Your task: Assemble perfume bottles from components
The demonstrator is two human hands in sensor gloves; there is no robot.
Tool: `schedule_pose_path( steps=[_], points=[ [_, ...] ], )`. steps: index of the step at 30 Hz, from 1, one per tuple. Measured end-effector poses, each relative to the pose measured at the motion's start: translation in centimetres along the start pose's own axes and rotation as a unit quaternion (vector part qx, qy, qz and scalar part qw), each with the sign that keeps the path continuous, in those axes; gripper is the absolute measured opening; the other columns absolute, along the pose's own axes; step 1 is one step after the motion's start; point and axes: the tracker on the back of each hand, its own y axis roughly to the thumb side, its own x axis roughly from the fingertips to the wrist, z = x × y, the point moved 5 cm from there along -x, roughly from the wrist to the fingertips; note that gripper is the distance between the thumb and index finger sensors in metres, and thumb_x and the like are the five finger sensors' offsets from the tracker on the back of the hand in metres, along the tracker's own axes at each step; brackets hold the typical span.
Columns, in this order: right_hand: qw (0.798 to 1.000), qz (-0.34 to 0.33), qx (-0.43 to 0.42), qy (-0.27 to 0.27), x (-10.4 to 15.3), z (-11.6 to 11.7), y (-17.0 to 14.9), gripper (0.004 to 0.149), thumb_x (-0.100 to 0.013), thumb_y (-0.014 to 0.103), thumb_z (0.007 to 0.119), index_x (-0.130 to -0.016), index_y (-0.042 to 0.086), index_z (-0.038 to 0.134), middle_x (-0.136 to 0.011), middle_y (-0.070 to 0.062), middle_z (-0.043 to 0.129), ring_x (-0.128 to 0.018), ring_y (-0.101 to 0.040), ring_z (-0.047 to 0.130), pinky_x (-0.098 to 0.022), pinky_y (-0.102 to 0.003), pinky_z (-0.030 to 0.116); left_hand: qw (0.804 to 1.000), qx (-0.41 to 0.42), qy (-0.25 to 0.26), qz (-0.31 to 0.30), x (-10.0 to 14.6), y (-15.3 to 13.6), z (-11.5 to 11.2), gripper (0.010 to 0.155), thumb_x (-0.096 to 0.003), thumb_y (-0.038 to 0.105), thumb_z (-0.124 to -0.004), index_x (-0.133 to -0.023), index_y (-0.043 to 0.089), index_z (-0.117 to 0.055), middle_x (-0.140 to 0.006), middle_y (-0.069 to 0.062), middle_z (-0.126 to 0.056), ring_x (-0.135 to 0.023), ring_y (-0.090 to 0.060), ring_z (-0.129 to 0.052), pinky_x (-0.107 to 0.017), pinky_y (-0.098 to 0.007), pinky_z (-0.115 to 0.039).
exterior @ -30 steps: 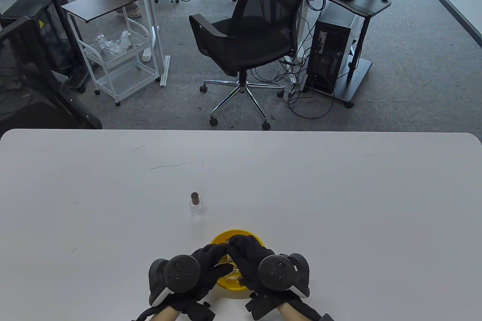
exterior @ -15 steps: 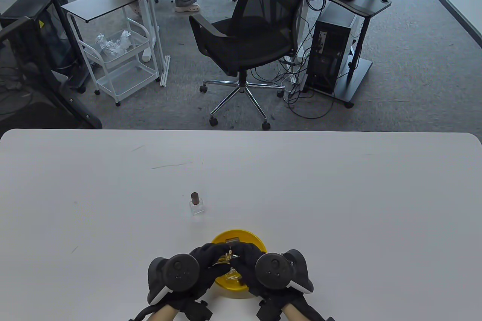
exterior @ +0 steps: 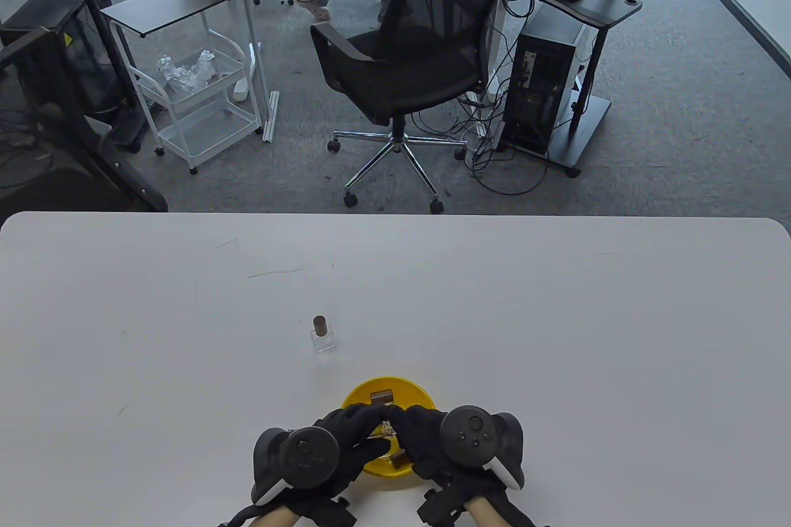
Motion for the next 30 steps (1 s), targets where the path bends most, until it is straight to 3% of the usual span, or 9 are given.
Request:
schedule_pose_path(
  steps=[3, 5, 6, 9, 13, 24, 30],
  points=[
    [0.999, -0.004, 0.020, -0.037, 0.2, -0.2, 0.4, 0.047, -0.063, 0.048, 0.064, -0.077, 0.008, 0.081, -0.053, -0.007, 0.096, -0.025, -0.022, 0.100, -0.017, -0.033, 0.084, 1.000, -0.007, -0.005, -0.005, 0.1, 0.3, -0.3, 0.052, -0.0422, 0.040, -0.091, -0.092, 0.024, -0.084, -0.085, -0.005, -0.092, -0.057, -0.030, -0.099, -0.042, -0.034, -0.087],
    [0.999, -0.027, 0.013, -0.043, 0.2, 0.0, 1.0, 0.045, -0.063, 0.040, 0.066, -0.094, 0.007, 0.064, -0.075, -0.013, 0.085, -0.043, -0.027, 0.097, -0.031, -0.036, 0.083, 1.000, -0.015, -0.010, -0.009, 0.1, 0.4, -0.5, 0.053, -0.0422, 0.040, -0.090, -0.092, 0.022, -0.084, -0.085, -0.006, -0.093, -0.057, -0.029, -0.099, -0.042, -0.034, -0.087],
    [0.998, -0.041, 0.013, -0.048, 0.3, 0.0, 1.3, 0.045, -0.063, 0.035, 0.067, -0.096, 0.006, 0.058, -0.078, -0.014, 0.081, -0.047, -0.028, 0.096, -0.034, -0.036, 0.082, 1.000, -0.018, -0.012, -0.010, 0.1, 0.4, -0.6, 0.053, -0.0423, 0.040, -0.090, -0.092, 0.022, -0.084, -0.085, -0.006, -0.093, -0.057, -0.029, -0.099, -0.042, -0.034, -0.087],
    [0.995, -0.072, 0.031, -0.066, 0.5, -0.2, 2.2, 0.041, -0.061, 0.028, 0.069, -0.095, 0.007, 0.059, -0.073, -0.009, 0.084, -0.041, -0.025, 0.097, -0.029, -0.033, 0.084, 1.000, -0.019, -0.014, -0.011, 0.0, 0.5, -0.7, 0.053, -0.0423, 0.040, -0.090, -0.092, 0.022, -0.084, -0.085, -0.005, -0.093, -0.058, -0.029, -0.099, -0.042, -0.034, -0.087],
    [0.993, -0.094, 0.046, -0.062, 0.7, -0.1, 2.6, 0.039, -0.061, 0.027, 0.070, -0.093, 0.007, 0.064, -0.069, -0.008, 0.087, -0.034, -0.022, 0.099, -0.024, -0.030, 0.085, 0.999, -0.031, -0.016, -0.006, 0.1, 0.2, -0.6, 0.053, -0.0420, 0.040, -0.090, -0.092, 0.025, -0.084, -0.086, -0.004, -0.092, -0.059, -0.028, -0.099, -0.043, -0.035, -0.087],
    [0.988, -0.145, 0.035, 0.031, 0.9, 1.3, 3.3, 0.046, -0.061, 0.025, 0.070, -0.099, 0.004, 0.058, -0.085, -0.023, 0.078, -0.051, -0.029, 0.096, -0.036, -0.038, 0.083, 0.999, -0.038, -0.005, 0.017, 0.0, -1.1, 0.5, 0.053, -0.0411, 0.040, -0.090, -0.092, 0.027, -0.083, -0.088, -0.003, -0.092, -0.062, -0.029, -0.099, -0.045, -0.036, -0.087],
    [0.986, -0.146, 0.060, 0.044, 0.9, 2.1, 3.5, 0.049, -0.059, 0.021, 0.075, -0.099, 0.000, 0.056, -0.082, -0.024, 0.079, -0.051, -0.027, 0.096, -0.036, -0.038, 0.083, 0.999, -0.043, -0.007, 0.026, 0.0, -1.5, 0.7, 0.054, -0.0404, 0.039, -0.091, -0.092, 0.028, -0.083, -0.088, -0.002, -0.092, -0.063, -0.029, -0.098, -0.046, -0.036, -0.086]
  ],
)
